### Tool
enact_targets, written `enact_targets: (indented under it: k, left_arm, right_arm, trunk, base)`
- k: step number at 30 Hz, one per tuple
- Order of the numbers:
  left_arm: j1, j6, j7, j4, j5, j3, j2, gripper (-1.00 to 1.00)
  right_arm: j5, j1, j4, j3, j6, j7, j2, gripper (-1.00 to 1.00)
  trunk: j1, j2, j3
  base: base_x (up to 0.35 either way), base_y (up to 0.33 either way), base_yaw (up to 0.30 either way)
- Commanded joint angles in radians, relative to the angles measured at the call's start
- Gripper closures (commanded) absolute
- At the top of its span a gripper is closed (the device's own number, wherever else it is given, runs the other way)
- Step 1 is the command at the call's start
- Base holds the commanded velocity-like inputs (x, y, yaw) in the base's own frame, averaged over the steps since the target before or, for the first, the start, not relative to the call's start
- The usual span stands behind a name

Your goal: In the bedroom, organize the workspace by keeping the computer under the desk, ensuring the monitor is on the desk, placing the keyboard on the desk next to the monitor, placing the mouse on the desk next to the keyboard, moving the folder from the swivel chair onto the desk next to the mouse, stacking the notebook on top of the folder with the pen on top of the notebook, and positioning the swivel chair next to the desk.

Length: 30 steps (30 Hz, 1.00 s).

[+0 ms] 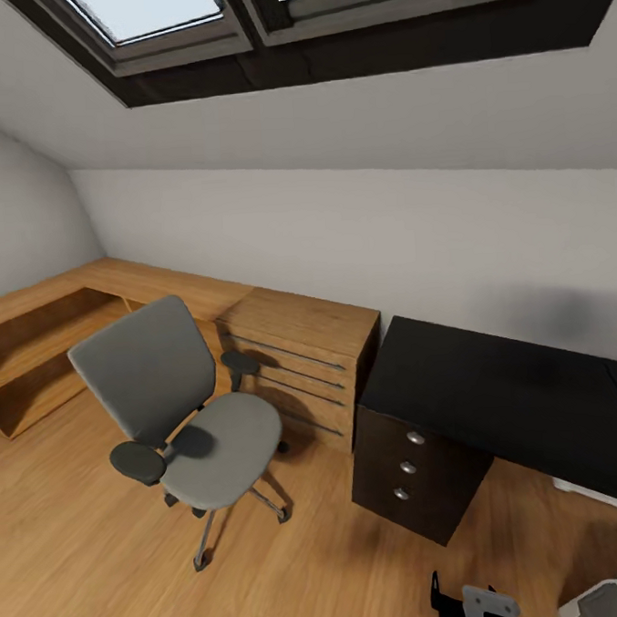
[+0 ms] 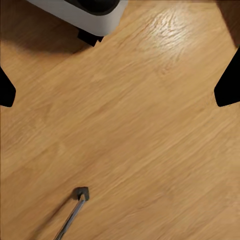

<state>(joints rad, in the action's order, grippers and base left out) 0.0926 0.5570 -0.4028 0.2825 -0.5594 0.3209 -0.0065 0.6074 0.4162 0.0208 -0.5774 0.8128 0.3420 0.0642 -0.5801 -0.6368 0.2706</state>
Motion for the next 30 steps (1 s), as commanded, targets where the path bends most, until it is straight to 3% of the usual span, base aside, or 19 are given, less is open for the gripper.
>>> enact_targets:
  k: [1,7,12,23,30]
  left_arm:
    - [0.001,0.003,-0.008,0.0,-0.004,0.01,0.0,-1.0]
    - [0.001,0.004,-0.009,0.0,-0.003,0.011,-0.013,-1.0]
    - [0.001,0.004,-0.01,0.0,-0.002,0.011,-0.032,-1.0]
    - [0.001,-0.002,-0.008,0.0,-0.004,0.012,-0.033,-1.0]
    - [0.001,-0.005,-0.008,-0.002,-0.005,0.038,-0.033,-1.0]
  right_arm:
    - [0.001,0.001,0.002,-0.009,0.003,0.008,0.001,-1.0]
    - [0.002,0.001,0.002,-0.008,0.007,0.01,0.0,-1.0]
    - [0.002,0.001,0.002,-0.008,0.008,0.009,-0.007,-1.0]
    - [-0.005,0.001,0.002,-0.011,0.009,0.008,-0.006,-1.0]
    - [-0.006,0.001,0.002,-0.012,0.008,0.008,-0.006,-1.0]
  trunk:
    - [0.0,-0.001,0.001]
    - [0.0,-0.001,0.001]
    - [0.019,0.034,-0.014]
    - [0.061,0.111,-0.049]
    - [0.061,0.111,-0.049]
  base:
    - [0.0,0.0,0.285]
    - [0.0,0.0,0.285]
    - [0.0,0.0,0.285]
    - [0.0,0.0,0.287]
    - [0.0,0.0,0.287]
